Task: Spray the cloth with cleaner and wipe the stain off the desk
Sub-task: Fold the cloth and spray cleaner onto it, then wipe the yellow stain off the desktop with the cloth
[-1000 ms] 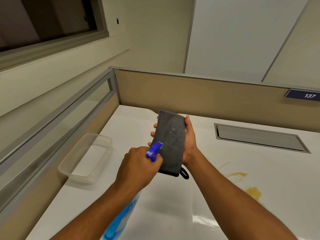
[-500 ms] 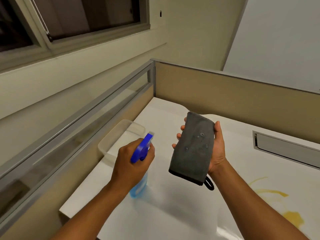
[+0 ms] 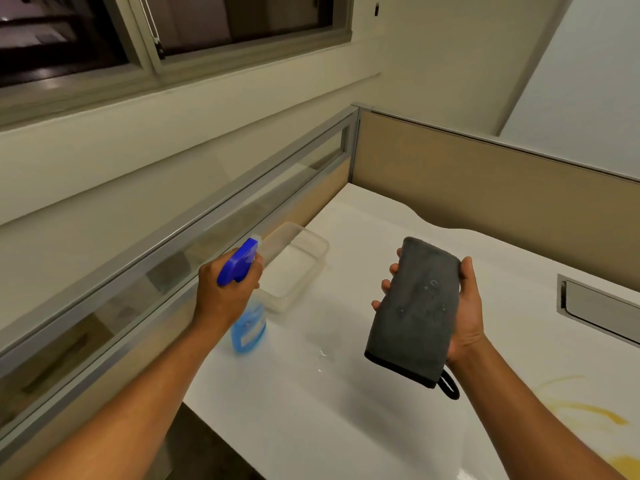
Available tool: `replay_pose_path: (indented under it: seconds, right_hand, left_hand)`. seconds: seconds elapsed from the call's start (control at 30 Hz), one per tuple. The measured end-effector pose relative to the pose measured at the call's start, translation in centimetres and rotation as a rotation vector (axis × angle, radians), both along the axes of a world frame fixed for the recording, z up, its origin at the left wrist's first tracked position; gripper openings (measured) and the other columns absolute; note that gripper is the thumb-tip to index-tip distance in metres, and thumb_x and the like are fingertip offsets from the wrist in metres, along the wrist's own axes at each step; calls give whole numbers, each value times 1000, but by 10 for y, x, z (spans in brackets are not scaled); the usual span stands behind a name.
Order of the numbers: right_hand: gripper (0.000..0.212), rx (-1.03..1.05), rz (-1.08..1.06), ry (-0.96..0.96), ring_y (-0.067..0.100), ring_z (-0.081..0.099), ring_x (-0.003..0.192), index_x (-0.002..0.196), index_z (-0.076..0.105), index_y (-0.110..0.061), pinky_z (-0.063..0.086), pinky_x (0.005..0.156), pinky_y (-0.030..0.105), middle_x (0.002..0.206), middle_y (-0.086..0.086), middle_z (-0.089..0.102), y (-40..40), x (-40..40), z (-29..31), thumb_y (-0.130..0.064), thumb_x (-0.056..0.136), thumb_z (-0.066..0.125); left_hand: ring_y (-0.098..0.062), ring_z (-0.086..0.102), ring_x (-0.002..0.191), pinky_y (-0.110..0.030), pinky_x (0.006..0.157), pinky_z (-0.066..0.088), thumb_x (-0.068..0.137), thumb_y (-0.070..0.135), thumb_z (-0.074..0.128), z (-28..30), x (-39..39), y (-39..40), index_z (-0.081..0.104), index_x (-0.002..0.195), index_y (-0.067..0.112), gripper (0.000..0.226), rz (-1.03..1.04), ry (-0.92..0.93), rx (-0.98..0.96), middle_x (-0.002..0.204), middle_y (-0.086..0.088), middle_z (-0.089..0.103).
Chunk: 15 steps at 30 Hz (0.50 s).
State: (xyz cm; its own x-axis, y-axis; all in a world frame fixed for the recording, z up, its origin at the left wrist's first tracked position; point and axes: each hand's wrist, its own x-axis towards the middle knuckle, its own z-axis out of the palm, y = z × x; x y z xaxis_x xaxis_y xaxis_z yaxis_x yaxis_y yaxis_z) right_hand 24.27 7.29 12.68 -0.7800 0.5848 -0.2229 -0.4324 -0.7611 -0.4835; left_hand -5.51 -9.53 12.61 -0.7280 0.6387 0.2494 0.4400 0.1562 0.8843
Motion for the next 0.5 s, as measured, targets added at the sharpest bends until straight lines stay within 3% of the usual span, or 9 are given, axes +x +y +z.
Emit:
replay_pose_path:
  seconds: [0.1, 0.17, 0.37, 0.43, 0.5]
  right_hand:
    - [91, -14, 18, 23, 34, 67, 104, 146, 55, -17, 47, 100, 62, 120, 11, 70, -2, 2, -1, -85, 86, 43]
    - [92, -9, 28, 35, 35, 66, 105, 147, 54, -17, 46, 102, 63, 121, 11, 69, -2, 3, -3, -84, 86, 44]
    - [92, 4, 43, 83, 37, 66, 107, 147, 53, -14, 44, 105, 64, 123, 15, 68, -5, 14, -8, -83, 87, 44]
    - [92, 0, 27, 93, 38, 66, 107, 147, 53, -14, 43, 105, 64, 123, 15, 68, -6, 24, -9, -83, 87, 45]
    - [92, -5, -5, 101, 38, 65, 107, 147, 52, -13, 43, 105, 63, 123, 16, 68, -8, 40, -10, -83, 88, 44]
  left_hand:
    - [-3, 72, 67, -8, 61, 54, 96, 24, 70, -7, -2, 2, 72, 99, -3, 27, -12, -22, -6, 75, -18, 73]
    - [-1, 72, 67, -8, 62, 55, 97, 26, 70, -12, -4, 2, 71, 102, -3, 30, -8, -54, -19, 77, -17, 74]
    - [-16, 70, 76, -9, 66, 56, 91, 23, 76, -19, -11, 2, 64, 118, 1, 37, -51, -110, -63, 93, -27, 69]
    - [-21, 68, 95, -15, 79, 57, 86, 23, 82, -25, -12, -7, 54, 135, 12, 57, -88, -137, -27, 113, -23, 66]
    - [-21, 60, 112, -25, 92, 52, 84, 29, 85, -35, 0, -26, 44, 142, 36, 71, 2, -124, 35, 132, -7, 59]
